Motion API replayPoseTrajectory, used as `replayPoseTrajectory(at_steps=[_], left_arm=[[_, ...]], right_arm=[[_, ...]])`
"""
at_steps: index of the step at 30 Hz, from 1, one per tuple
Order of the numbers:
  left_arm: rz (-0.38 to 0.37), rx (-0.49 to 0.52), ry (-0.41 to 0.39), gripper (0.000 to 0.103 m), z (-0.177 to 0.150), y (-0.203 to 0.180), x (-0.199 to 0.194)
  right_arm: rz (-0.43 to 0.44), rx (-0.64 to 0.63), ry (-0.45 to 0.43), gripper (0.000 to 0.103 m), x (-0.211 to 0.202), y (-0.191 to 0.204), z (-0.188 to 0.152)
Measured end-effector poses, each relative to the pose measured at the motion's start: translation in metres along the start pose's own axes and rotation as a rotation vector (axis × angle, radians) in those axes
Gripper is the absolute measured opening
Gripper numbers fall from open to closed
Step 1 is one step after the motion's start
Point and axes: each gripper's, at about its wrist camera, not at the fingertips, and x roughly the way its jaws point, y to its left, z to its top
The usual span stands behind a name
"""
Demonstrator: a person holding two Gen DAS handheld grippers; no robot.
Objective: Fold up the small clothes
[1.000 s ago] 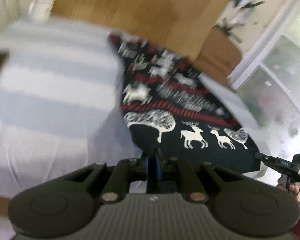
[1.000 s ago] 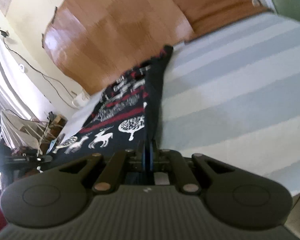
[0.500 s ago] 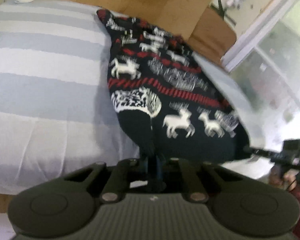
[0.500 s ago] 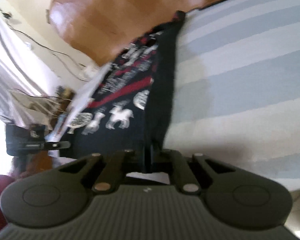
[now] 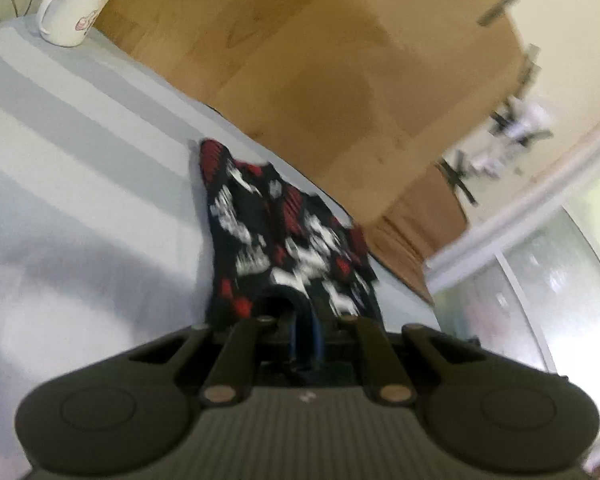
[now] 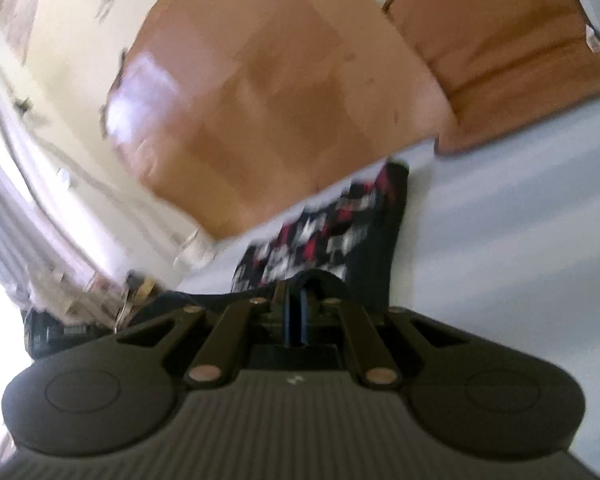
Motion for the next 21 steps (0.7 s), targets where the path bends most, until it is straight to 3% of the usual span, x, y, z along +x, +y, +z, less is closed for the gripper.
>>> replayPoseTrajectory(at_steps=[2, 3, 4, 5, 6, 8, 10, 12, 15, 17, 19, 20, 21], left_arm=[[0.084, -0.017, -0.006, 0.024, 0.023, 0.005, 0.030], [0.138, -0.022, 0.002, 0.054, 0.031, 0.009, 0.043], [0.205, -0.032, 0.004, 0.065, 0.035, 0.013, 0.055], [0.243, -0.043, 0.008, 0.065, 0.035, 0.016, 0.062], [0.233, -0.038, 0.026, 0.065, 0.032, 0.019, 0.063], [0.202, -0.003, 0.043, 0.067, 0.023, 0.022, 0.060], [0.212, 0.025, 0.032, 0.082, 0.013, 0.024, 0.051], [0.185, 0.052, 0.036, 0.086, 0.002, 0.024, 0.043], [0.179, 0.124, 0.052, 0.085, -0.012, 0.011, 0.044], [0.196, 0.176, 0.066, 0.077, -0.019, 0.001, 0.054], [0.209, 0.217, 0.097, 0.041, -0.024, -0.004, 0.066], [0.226, 0.230, 0.111, 0.034, -0.026, -0.005, 0.066], [0.264, 0.254, 0.107, 0.018, -0.029, -0.007, 0.071]], right_arm=[[-0.052, 0.035, -0.036, 0.013, 0.026, -0.014, 0.018], [-0.108, 0.037, -0.055, 0.018, 0.040, -0.021, 0.023], [-0.176, 0.031, -0.057, 0.042, 0.053, -0.029, 0.026], [-0.228, 0.037, -0.044, 0.053, 0.062, -0.035, 0.027], [-0.262, 0.054, -0.035, 0.052, 0.066, -0.041, 0.025], [-0.222, 0.064, -0.031, 0.052, 0.057, -0.048, 0.016], [-0.203, 0.066, -0.027, 0.054, 0.041, -0.052, 0.004], [-0.178, 0.086, -0.011, 0.057, 0.029, -0.055, -0.008], [-0.142, 0.103, 0.017, 0.061, 0.018, -0.053, -0.026], [-0.119, 0.096, 0.033, 0.061, 0.021, -0.045, -0.032], [-0.085, 0.055, 0.063, 0.059, 0.034, -0.032, -0.034], [-0.079, 0.033, 0.083, 0.044, 0.039, -0.027, -0.037], [-0.087, 0.011, 0.108, 0.031, 0.051, -0.020, -0.038]])
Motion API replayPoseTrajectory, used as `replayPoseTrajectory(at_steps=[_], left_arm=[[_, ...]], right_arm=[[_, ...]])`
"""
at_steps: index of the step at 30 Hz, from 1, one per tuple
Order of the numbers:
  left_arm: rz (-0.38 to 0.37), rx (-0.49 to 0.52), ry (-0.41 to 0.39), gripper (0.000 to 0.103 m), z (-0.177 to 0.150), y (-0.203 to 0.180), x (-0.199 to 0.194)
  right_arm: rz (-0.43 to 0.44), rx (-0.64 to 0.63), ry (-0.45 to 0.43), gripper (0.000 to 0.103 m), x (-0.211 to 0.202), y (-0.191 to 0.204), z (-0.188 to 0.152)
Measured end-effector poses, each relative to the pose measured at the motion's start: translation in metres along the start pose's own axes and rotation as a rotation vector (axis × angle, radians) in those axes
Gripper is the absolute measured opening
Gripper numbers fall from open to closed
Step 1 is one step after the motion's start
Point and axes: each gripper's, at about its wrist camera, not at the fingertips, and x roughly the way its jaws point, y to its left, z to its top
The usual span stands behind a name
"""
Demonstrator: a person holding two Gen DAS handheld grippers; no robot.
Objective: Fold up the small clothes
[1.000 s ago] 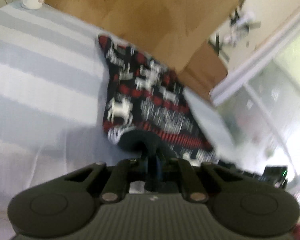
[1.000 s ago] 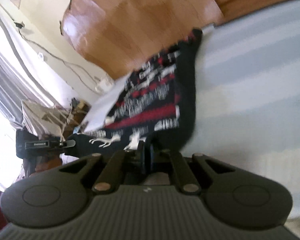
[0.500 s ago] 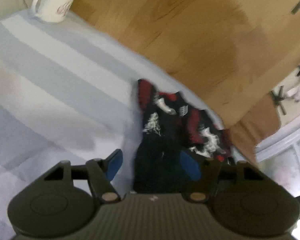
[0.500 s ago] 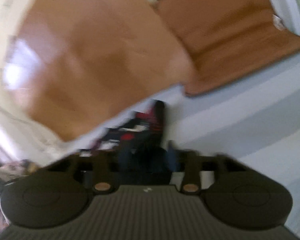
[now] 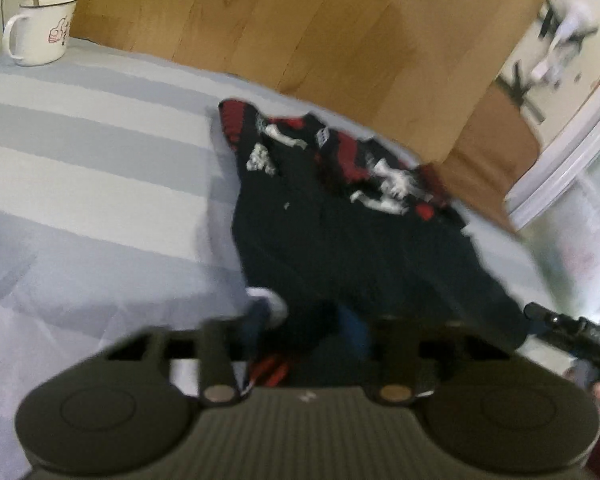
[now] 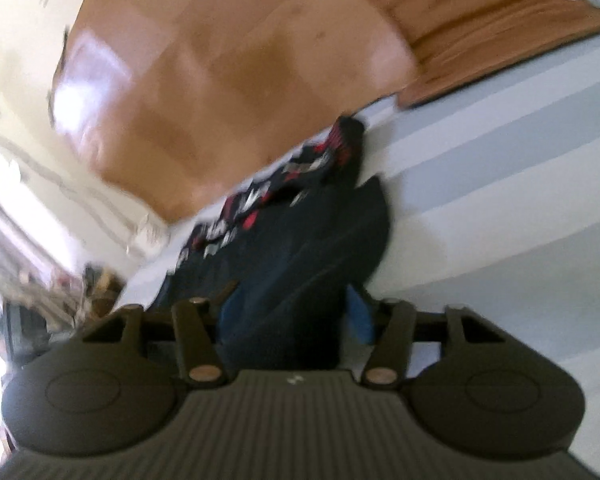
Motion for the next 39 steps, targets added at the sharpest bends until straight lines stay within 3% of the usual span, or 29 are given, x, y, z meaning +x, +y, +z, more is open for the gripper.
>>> replayPoseTrajectory(at_steps=[1, 4, 9, 10, 11, 12, 13, 16, 21, 25, 30, 32, 34, 37, 39], left_arm=[[0.026, 0.023, -0.007, 0.012, -0.003, 0.001, -0.002], [0.006, 0.018, 0.024, 0.007, -0.011, 0.012, -0.017], [0.023, 0.042, 0.068, 0.007, -0.033, 0.018, -0.031], [0.035, 0.061, 0.065, 0.012, -0.033, 0.016, -0.030], [0.053, 0.075, 0.063, 0.015, -0.032, 0.014, -0.029], [0.076, 0.069, 0.065, 0.028, -0.030, 0.014, -0.027], [0.090, 0.065, 0.061, 0.036, -0.029, 0.014, -0.027], [0.090, 0.072, 0.019, 0.041, -0.025, 0.014, -0.038], [0.058, 0.071, -0.173, 0.044, -0.001, 0.006, -0.072], [-0.007, 0.111, -0.192, 0.042, 0.019, -0.017, -0.060], [-0.019, 0.179, -0.091, 0.040, 0.026, -0.040, -0.007], [0.037, 0.190, -0.061, 0.040, 0.022, -0.037, 0.012], [0.113, 0.180, -0.049, 0.030, 0.014, -0.027, 0.024], [0.116, 0.188, -0.117, 0.025, -0.001, -0.009, 0.016], [0.181, 0.187, -0.150, 0.029, -0.011, -0.004, 0.013]], right_arm=[[-0.029, -0.030, 0.018, 0.018, 0.006, 0.006, -0.002], [-0.059, -0.073, 0.027, 0.016, -0.004, 0.012, -0.006], [-0.081, -0.075, 0.055, 0.016, -0.020, 0.011, -0.025], [-0.087, -0.079, 0.058, 0.016, -0.017, 0.009, -0.029], [-0.082, -0.070, 0.046, 0.019, -0.016, 0.007, -0.030], [-0.083, -0.048, 0.037, 0.024, -0.015, 0.005, -0.028], [-0.091, -0.029, 0.026, 0.036, -0.017, 0.003, -0.026], [-0.114, -0.048, -0.041, 0.046, -0.029, 0.007, -0.017], [-0.112, -0.086, -0.157, 0.049, -0.048, 0.012, 0.007], [-0.039, -0.122, -0.115, 0.049, -0.024, 0.027, 0.014], [0.010, -0.176, 0.004, 0.049, 0.025, 0.046, 0.005], [0.014, -0.161, 0.040, 0.048, 0.041, 0.044, 0.002], [0.014, -0.140, 0.056, 0.046, 0.048, 0.038, 0.000], [0.052, -0.104, 0.042, 0.043, 0.049, 0.025, -0.002], [0.087, -0.077, 0.027, 0.042, 0.048, 0.018, -0.004]])
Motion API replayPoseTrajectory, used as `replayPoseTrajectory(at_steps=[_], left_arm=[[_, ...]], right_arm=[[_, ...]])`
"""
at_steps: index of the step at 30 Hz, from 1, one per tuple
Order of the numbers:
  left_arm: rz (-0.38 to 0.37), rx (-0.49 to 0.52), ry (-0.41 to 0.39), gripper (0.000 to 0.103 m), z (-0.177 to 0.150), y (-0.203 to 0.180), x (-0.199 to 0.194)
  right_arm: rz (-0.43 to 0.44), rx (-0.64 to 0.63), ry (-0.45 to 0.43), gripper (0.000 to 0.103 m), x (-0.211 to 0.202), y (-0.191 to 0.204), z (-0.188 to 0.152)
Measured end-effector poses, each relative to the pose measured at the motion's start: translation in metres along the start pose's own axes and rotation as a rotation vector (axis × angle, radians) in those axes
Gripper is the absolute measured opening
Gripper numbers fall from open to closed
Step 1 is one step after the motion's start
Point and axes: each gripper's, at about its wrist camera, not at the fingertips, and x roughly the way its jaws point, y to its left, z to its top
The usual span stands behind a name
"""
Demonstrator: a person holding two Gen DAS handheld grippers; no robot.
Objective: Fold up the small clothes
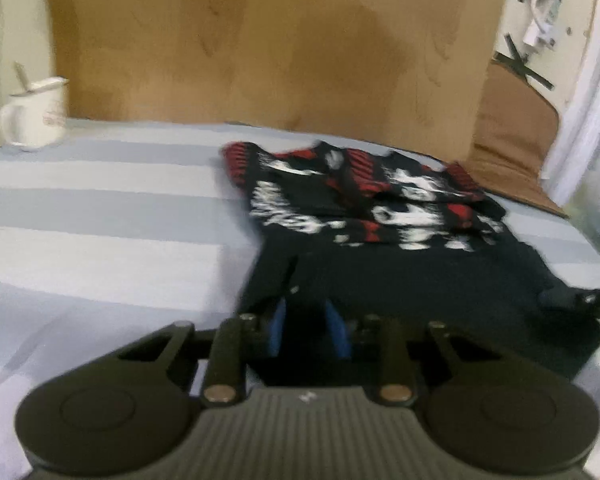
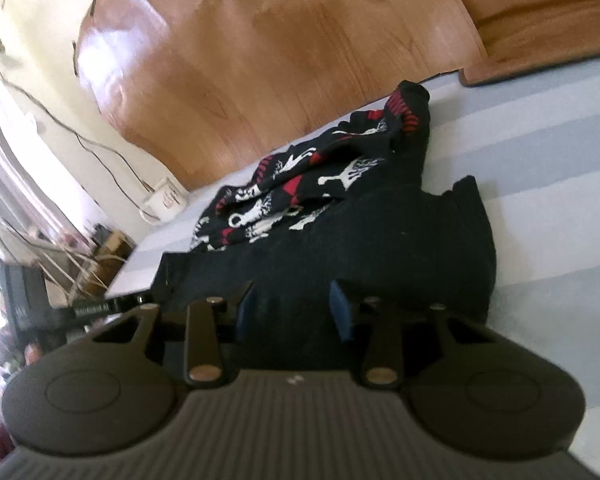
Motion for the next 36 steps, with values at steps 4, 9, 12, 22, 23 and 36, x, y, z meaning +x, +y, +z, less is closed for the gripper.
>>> replayPoseTrajectory(at_steps=[4, 9, 12, 22, 23, 36], left_arm=[[-0.018, -0.049, -0.036, 0.031, -0.010, 0.012, -0.005], [-0.010, -0.037, -0.039, 0.031, -0.011, 0.010, -0.006], [-0.002, -0.041, -0.018, 0.031, -0.006, 0.008, -0.005], [-0.016, -0.053, -0.064, 0.048, 0.036, 0.021, -0.020], [-0.018, -0.059, -0.067, 0.048, 0.044, 0.022, -0.017], [-0.024, 0.083, 0.117, 0.063, 0.187, -0.012, 0.154]], right_arm=[[0.066, 0.034, -0.053, 0.042, -0.003, -0.011, -0.006], [0.073, 0.036, -0.061, 0.043, -0.005, -0.009, -0.005], [0.070, 0.032, -0.059, 0.044, -0.004, -0.008, -0.004], [0.057, -0.034, -0.057, 0.050, -0.022, 0.008, 0.062], [0.021, -0.047, -0.047, 0.050, -0.017, 0.012, 0.076], [-0.205, -0.094, 0.177, 0.074, 0.170, -0.008, 0.210]])
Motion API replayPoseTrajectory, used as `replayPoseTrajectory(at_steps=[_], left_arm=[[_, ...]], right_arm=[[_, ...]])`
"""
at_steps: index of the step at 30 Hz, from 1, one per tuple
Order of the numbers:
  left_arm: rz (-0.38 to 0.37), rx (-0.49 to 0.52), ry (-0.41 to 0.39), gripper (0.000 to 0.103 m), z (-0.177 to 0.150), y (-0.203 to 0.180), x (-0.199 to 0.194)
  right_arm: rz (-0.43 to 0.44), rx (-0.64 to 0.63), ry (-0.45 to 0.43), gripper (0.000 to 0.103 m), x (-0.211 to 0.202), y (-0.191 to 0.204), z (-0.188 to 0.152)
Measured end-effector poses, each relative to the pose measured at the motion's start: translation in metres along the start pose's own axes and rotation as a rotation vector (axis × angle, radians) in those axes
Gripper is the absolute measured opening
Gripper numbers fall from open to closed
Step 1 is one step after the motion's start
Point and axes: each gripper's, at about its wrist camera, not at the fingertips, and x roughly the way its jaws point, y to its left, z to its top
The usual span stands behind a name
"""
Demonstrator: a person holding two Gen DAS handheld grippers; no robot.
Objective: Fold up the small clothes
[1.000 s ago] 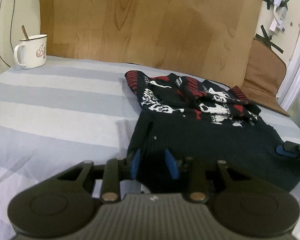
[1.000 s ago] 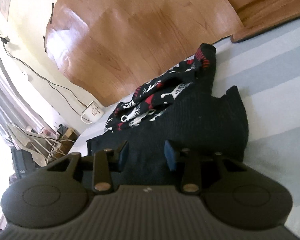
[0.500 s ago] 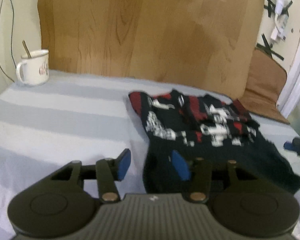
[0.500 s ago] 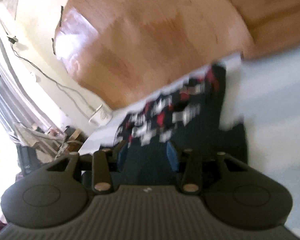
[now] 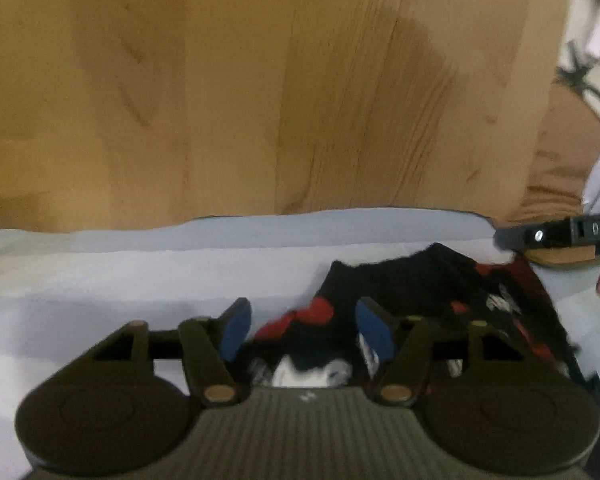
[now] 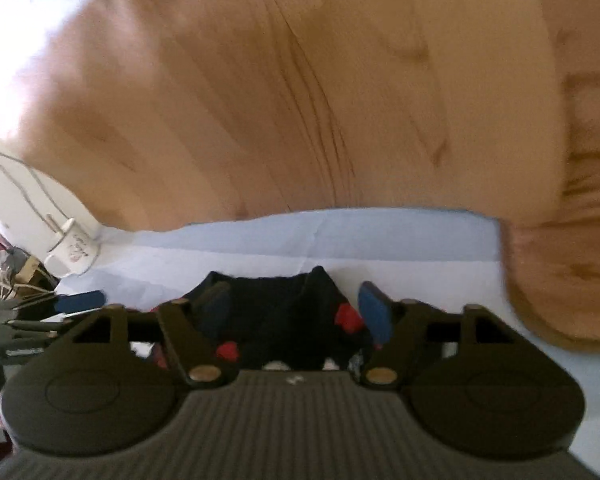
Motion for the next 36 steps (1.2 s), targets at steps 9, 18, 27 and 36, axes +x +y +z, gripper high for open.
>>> replayPoseTrajectory(at_steps=[9, 18, 27, 36], left_arm=[[-0.039, 0.076, 0.097, 0.022, 0.007, -0.034, 0.070], [-0.088, 0.085, -0.083, 0.012, -0.016, -0.043, -0.038], [-0.204, 0.152, -0.271, 0.008, -0.123, -0.060, -0.177], [-0.310, 0.161, -0.089, 0.012, -0.244, -0.073, -0.195]], right_arm=[[-0.014, -0.103, 0.112, 0.022, 0.049, -0.004, -0.001], [0.062, -0.204, -0.036, 0.013, -0.052, 0.039, -0.018], [0.103, -0.380, -0.096, 0.012, -0.180, 0.088, -0.115], [0.014, -0.360, -0.014, 0.019, -0.170, 0.071, -0.245]])
